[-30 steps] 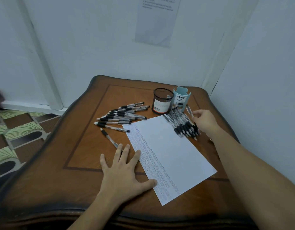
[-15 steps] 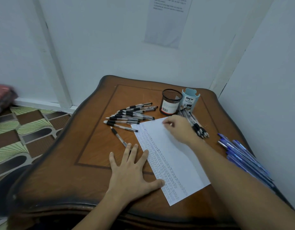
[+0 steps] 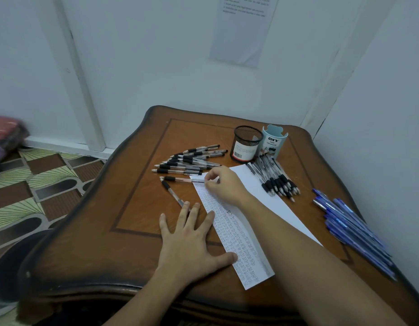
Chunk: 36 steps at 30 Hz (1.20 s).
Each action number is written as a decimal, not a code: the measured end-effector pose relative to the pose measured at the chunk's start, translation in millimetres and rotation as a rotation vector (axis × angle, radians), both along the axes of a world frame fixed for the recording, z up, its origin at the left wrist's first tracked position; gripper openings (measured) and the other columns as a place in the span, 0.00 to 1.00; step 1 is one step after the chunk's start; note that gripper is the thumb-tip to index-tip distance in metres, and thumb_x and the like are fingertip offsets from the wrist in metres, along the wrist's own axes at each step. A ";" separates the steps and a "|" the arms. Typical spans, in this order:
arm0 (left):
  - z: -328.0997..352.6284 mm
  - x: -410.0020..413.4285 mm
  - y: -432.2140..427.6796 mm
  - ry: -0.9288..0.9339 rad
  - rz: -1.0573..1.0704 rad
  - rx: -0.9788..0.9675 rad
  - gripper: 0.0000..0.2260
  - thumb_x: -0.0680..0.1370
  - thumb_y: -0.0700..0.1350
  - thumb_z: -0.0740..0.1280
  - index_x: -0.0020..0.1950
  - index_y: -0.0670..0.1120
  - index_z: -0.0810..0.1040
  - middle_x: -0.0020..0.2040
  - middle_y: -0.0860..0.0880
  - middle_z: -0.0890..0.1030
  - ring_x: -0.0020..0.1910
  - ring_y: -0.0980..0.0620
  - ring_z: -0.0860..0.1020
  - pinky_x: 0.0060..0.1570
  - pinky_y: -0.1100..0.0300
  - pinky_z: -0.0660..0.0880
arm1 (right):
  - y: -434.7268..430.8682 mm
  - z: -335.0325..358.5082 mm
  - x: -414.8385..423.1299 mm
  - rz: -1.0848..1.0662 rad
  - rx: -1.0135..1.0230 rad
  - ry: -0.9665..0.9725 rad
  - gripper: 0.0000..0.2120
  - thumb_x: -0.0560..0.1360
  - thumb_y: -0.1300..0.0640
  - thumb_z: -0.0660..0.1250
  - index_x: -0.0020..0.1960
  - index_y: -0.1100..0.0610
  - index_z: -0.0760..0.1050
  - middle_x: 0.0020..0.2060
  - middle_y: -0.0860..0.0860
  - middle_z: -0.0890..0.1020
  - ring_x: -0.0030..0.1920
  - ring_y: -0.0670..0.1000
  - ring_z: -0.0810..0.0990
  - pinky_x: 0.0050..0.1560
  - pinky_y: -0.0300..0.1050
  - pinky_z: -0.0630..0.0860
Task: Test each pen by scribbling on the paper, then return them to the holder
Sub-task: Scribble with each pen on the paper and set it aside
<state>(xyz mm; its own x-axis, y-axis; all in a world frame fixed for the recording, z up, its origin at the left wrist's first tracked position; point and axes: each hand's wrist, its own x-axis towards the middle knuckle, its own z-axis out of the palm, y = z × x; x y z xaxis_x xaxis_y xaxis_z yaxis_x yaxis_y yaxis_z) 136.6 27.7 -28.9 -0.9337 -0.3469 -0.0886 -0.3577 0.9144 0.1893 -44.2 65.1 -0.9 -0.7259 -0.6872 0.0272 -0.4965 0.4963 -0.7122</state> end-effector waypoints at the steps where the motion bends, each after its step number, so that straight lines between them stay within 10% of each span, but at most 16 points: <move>1: -0.3 0.1 -0.6 -0.002 0.004 0.000 0.48 0.64 0.83 0.45 0.79 0.61 0.45 0.81 0.51 0.41 0.78 0.50 0.34 0.69 0.31 0.35 | 5.7 1.5 -2.5 -0.027 -0.041 -0.047 0.02 0.79 0.57 0.67 0.47 0.51 0.77 0.51 0.48 0.78 0.44 0.44 0.75 0.44 0.39 0.70; 7: 1.1 -2.1 -0.4 -0.026 0.023 0.020 0.50 0.63 0.83 0.47 0.79 0.60 0.45 0.81 0.51 0.40 0.77 0.48 0.33 0.70 0.33 0.36 | 56.1 32.9 -4.7 -0.378 -0.667 -0.590 0.04 0.83 0.57 0.60 0.54 0.55 0.74 0.53 0.55 0.84 0.55 0.56 0.83 0.51 0.51 0.80; 11: 3.7 -3.9 -2.1 -0.034 0.028 0.023 0.51 0.61 0.84 0.47 0.79 0.61 0.48 0.81 0.52 0.44 0.78 0.48 0.38 0.70 0.34 0.40 | 89.0 42.8 12.8 -0.407 -0.889 -0.700 0.07 0.86 0.51 0.52 0.61 0.49 0.67 0.37 0.53 0.83 0.35 0.54 0.83 0.41 0.53 0.82; 17: 2.1 -5.4 -19.6 0.117 0.013 -0.027 0.48 0.59 0.82 0.41 0.75 0.64 0.61 0.77 0.56 0.58 0.75 0.52 0.49 0.66 0.44 0.52 | 124.1 44.1 37.4 -0.344 -0.781 -0.652 0.10 0.85 0.50 0.53 0.61 0.44 0.72 0.30 0.51 0.69 0.25 0.46 0.59 0.25 0.37 0.57; 25: -4.5 -7.8 -20.6 0.143 0.029 -0.027 0.45 0.62 0.80 0.39 0.76 0.64 0.59 0.79 0.52 0.56 0.78 0.49 0.46 0.70 0.44 0.49 | 153.7 29.3 57.7 -0.341 -0.869 -0.651 0.11 0.83 0.54 0.57 0.59 0.56 0.76 0.22 0.51 0.66 0.26 0.51 0.72 0.34 0.44 0.72; 31: -7.6 -7.3 -19.5 0.207 0.035 -0.010 0.43 0.64 0.80 0.43 0.74 0.63 0.64 0.78 0.53 0.60 0.77 0.49 0.49 0.70 0.44 0.50 | 159.4 10.3 58.4 -0.361 -0.785 -0.778 0.34 0.72 0.31 0.49 0.47 0.59 0.79 0.30 0.56 0.74 0.31 0.51 0.72 0.35 0.45 0.69; 36: -9.3 -4.9 -18.5 0.300 0.009 0.021 0.39 0.65 0.78 0.49 0.68 0.61 0.73 0.72 0.57 0.69 0.73 0.53 0.57 0.69 0.43 0.53 | 160.0 -8.3 62.5 -0.234 -0.680 -0.601 0.19 0.73 0.44 0.65 0.45 0.61 0.77 0.31 0.58 0.80 0.29 0.52 0.76 0.28 0.42 0.70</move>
<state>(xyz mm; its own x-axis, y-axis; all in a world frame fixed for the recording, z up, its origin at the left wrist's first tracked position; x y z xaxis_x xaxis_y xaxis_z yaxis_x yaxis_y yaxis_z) 131.7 9.2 -38.2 -0.9161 -0.3564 0.1839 -0.2909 0.9062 0.3069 18.3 225.1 -9.1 -0.8663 -0.4965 -0.0554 0.1091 -0.0799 -0.9908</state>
